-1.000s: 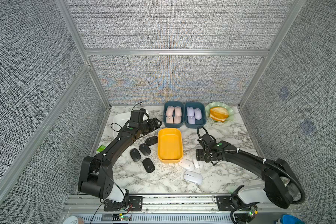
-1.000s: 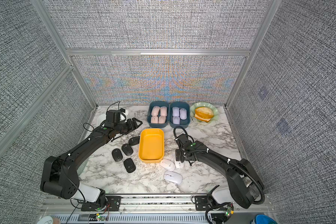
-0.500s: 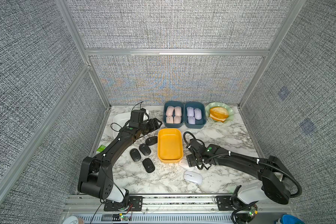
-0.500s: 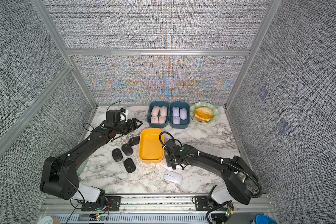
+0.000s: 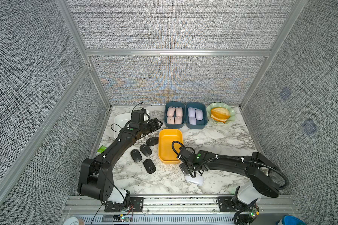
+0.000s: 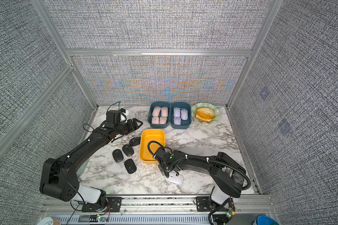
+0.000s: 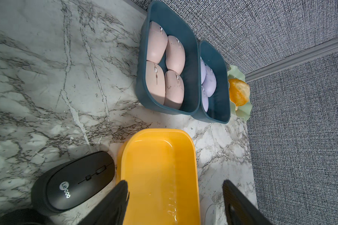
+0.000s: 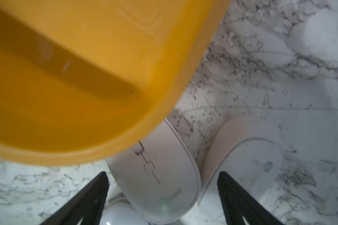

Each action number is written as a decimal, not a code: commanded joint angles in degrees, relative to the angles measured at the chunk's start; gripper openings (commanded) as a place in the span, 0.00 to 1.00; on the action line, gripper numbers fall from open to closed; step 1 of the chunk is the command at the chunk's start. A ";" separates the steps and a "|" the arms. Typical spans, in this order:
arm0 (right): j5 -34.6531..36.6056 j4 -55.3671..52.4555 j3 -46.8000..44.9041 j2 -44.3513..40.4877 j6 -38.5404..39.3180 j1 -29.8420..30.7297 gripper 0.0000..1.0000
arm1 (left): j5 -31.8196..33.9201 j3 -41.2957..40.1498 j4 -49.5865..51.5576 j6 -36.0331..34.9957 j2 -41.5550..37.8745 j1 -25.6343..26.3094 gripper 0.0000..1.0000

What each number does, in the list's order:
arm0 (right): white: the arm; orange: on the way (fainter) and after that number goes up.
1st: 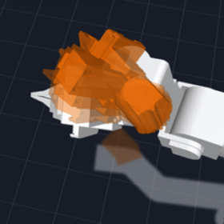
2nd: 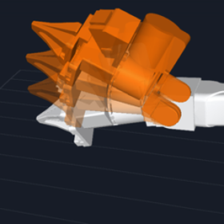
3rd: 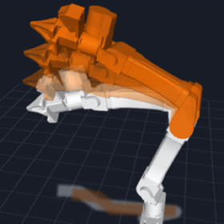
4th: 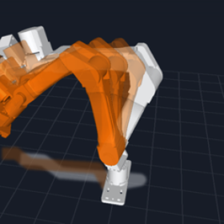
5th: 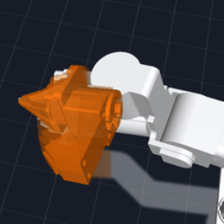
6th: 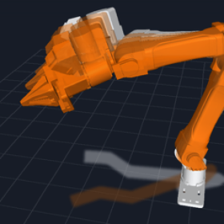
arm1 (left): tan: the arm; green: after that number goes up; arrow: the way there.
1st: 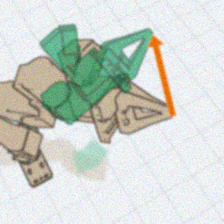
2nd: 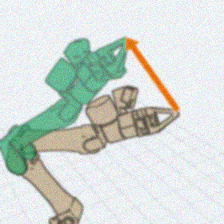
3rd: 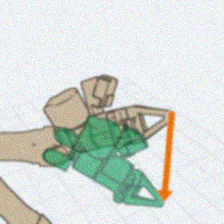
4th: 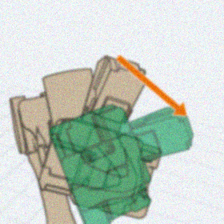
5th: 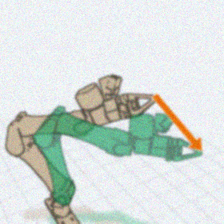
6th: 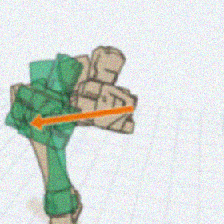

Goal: Place the mice by color into the storage box
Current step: Pick up the mouse from the center of the board.

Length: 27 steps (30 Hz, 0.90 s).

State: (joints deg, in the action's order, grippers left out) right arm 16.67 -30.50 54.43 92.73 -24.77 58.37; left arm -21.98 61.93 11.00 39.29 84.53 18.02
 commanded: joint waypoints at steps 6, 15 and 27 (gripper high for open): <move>-2.17 5.12 -4.67 -0.52 2.45 -2.89 0.85 | 0.38 0.21 -0.04 -0.70 -0.39 0.02 0.78; -2.08 4.31 -8.54 -3.36 1.16 -5.64 0.74 | 0.34 0.38 0.16 -0.62 0.20 0.00 0.78; -3.46 4.59 -7.52 -6.24 -1.15 -7.47 0.60 | 1.22 0.81 0.84 -1.05 0.20 0.01 0.78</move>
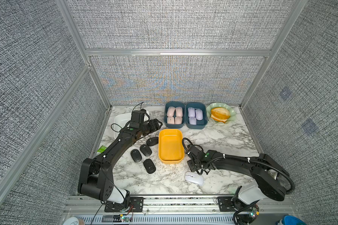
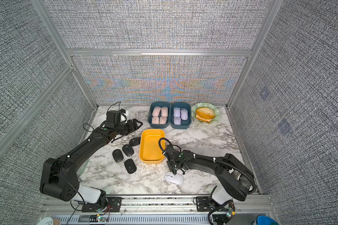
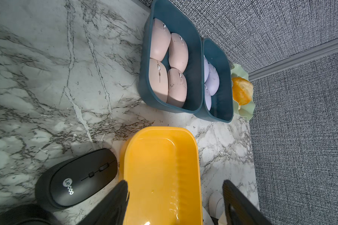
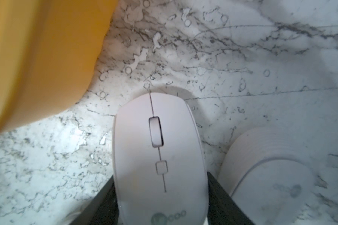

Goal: Place the mice by color into the storage box
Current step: Pick up the mouse from the center of the board.

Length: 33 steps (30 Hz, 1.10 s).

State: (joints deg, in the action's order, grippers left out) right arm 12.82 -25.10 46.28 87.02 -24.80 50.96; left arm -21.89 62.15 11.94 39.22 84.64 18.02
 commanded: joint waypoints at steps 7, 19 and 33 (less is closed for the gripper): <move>2.81 -2.27 1.67 -1.48 -2.86 -1.08 0.57 | 1.62 0.60 0.03 -1.17 -0.45 0.02 0.78; 7.83 -10.23 15.77 0.38 -3.55 -1.39 0.56 | 7.08 1.40 2.10 -2.61 -2.01 -0.51 0.78; 5.53 -4.80 41.61 23.36 -4.94 1.32 0.56 | 13.87 -0.13 2.31 -1.50 -6.15 -7.52 0.78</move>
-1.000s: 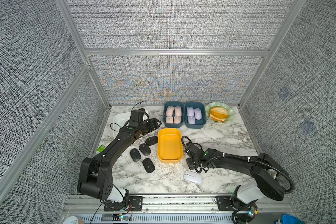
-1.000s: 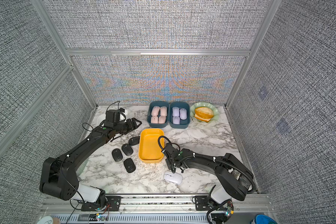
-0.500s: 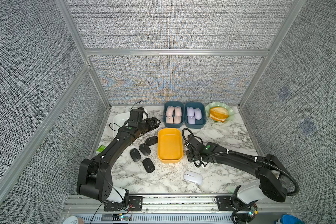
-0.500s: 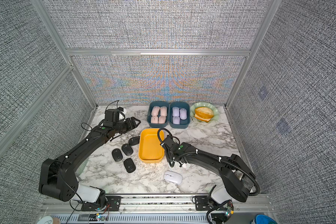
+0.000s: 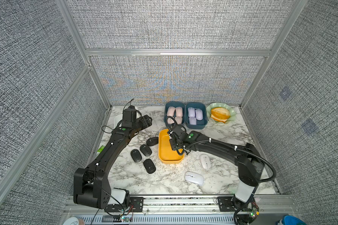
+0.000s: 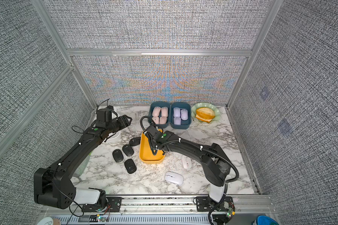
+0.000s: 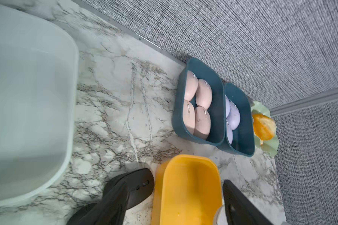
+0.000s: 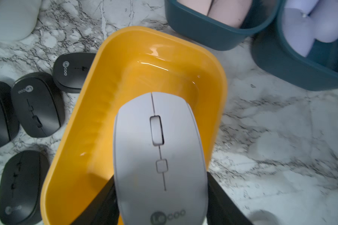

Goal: Place the mice by color into the storage box
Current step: Pick up the mouse from the center of the board, then place the mouse in the storage box.

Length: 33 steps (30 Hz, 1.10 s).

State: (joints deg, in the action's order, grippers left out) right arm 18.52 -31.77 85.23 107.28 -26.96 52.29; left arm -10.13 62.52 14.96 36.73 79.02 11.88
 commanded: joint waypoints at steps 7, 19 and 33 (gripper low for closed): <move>1.28 5.50 7.84 12.06 -11.09 -0.07 0.56 | 2.24 -1.48 -1.17 2.73 -1.12 -3.61 0.77; 3.45 8.98 9.96 18.60 -16.72 -0.56 0.62 | 0.16 -1.84 -2.00 3.67 -0.32 -4.01 0.77; -2.60 8.76 12.25 17.06 -16.59 -1.67 0.72 | -3.82 -1.53 -2.24 4.40 1.15 -4.30 0.77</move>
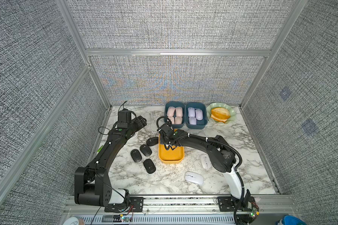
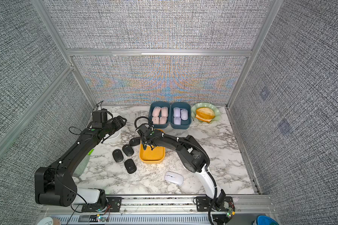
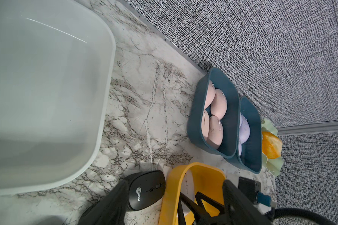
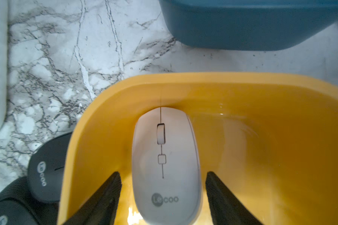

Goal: Place the mice by color into the storage box
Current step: Place the mouse in the storage box, then pick up the mouse from the center of the board.

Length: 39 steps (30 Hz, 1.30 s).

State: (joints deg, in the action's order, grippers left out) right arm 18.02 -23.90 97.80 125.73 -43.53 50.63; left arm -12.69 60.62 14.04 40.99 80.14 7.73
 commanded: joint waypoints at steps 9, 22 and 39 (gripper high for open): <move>-4.29 1.82 -6.86 -11.56 3.88 -0.01 0.71 | -4.60 -0.30 -2.82 1.10 -0.44 -0.17 0.77; 2.15 1.28 -21.06 -24.13 10.39 -0.71 0.73 | -8.96 -0.84 -4.37 2.52 0.66 -0.04 0.77; 2.00 0.26 -19.49 -23.47 11.63 -0.71 0.74 | -9.23 -0.74 -4.43 2.25 1.03 -0.08 0.77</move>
State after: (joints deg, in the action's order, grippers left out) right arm 19.46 -23.11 78.13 102.35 -32.03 49.87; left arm -21.17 59.75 11.20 43.51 80.93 7.73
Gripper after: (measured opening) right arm 0.736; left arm 0.773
